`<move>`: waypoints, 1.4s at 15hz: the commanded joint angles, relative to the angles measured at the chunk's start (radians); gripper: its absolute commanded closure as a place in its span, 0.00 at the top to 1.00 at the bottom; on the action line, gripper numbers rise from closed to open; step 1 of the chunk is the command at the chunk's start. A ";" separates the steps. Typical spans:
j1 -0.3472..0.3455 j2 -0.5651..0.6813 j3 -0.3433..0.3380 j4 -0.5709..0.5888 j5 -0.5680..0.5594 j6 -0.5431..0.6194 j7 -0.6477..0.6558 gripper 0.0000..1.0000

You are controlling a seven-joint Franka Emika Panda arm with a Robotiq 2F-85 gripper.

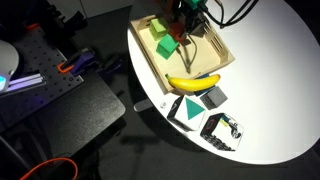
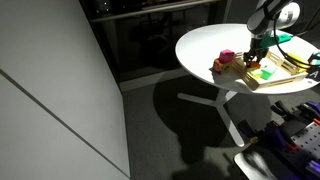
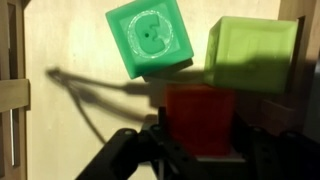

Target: Move the orange block from the tray to the table

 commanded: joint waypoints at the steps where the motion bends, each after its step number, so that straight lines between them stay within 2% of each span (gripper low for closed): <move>1: -0.015 -0.055 0.000 0.009 -0.001 -0.094 0.012 0.31; 9: 0.011 -0.190 -0.001 -0.024 -0.013 -0.149 0.029 0.28; 15: 0.035 -0.205 0.034 -0.008 0.004 -0.179 0.023 0.28; 21: 0.045 -0.204 0.083 -0.012 0.038 -0.266 -0.003 0.28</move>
